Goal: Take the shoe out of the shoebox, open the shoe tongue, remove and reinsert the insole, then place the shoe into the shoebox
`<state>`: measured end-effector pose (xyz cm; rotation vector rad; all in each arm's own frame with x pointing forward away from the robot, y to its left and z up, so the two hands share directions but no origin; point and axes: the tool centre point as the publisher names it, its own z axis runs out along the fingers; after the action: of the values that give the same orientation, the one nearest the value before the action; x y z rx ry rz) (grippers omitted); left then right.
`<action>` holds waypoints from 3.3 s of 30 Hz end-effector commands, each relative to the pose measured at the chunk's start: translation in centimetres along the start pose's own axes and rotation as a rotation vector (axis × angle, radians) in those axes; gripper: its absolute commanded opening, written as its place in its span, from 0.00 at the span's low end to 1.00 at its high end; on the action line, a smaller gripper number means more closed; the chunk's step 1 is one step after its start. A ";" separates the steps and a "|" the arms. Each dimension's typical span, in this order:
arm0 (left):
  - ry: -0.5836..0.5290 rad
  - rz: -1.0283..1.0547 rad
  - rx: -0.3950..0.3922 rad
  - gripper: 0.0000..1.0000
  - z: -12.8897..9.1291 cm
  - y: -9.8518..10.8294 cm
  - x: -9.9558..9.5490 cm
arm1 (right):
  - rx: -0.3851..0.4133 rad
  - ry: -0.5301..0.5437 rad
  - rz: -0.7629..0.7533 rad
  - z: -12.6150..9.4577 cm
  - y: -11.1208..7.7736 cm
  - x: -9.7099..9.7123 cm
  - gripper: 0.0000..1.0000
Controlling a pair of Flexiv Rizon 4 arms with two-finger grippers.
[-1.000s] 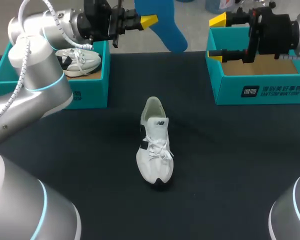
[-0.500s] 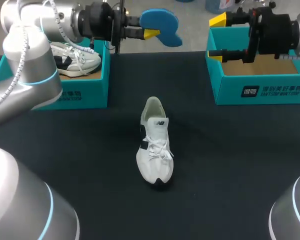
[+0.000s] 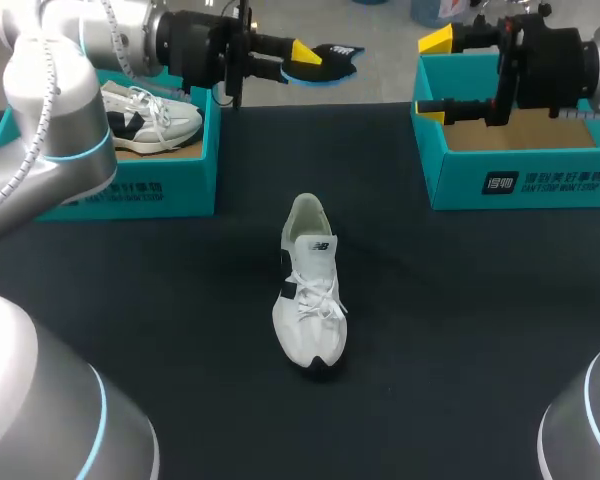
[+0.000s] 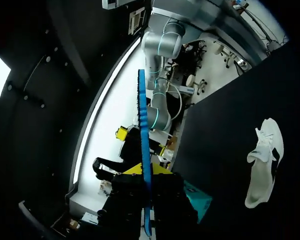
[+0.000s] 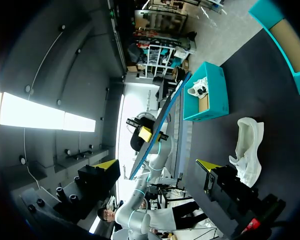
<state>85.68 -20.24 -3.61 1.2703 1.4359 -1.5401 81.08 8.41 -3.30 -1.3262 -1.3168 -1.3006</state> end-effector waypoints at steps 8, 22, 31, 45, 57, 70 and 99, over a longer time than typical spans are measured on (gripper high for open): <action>-0.069 0.338 -0.043 0.00 -0.3 0.8 0.8 | 0.000 -0.001 0.000 0.2 0.1 -0.1 1.00; -0.042 0.396 -0.080 0.00 1.6 0.3 0.1 | 0.022 -0.046 -0.011 1.8 1.0 1.3 1.00; -0.080 0.409 -0.108 0.00 3.4 0.6 0.0 | 0.063 -0.071 0.027 3.6 1.4 1.6 0.86; -0.114 0.424 -0.128 0.00 4.6 0.9 -0.3 | 0.114 -0.058 0.056 5.5 1.0 1.0 0.40; -0.136 0.434 -0.137 0.00 4.9 1.0 -0.7 | 0.113 -0.053 0.068 5.7 0.8 0.5 0.00; -0.084 0.423 -0.076 1.00 3.8 0.5 0.0 | 0.068 -0.030 0.053 5.4 1.1 0.0 0.00; 0.250 0.449 0.106 1.00 -7.2 1.6 5.0 | 0.015 -0.063 0.001 3.4 1.6 -0.4 0.00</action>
<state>86.84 -13.43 -8.27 1.7250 1.1231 -1.1806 83.37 11.65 -3.83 -1.3641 -1.3684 -1.2470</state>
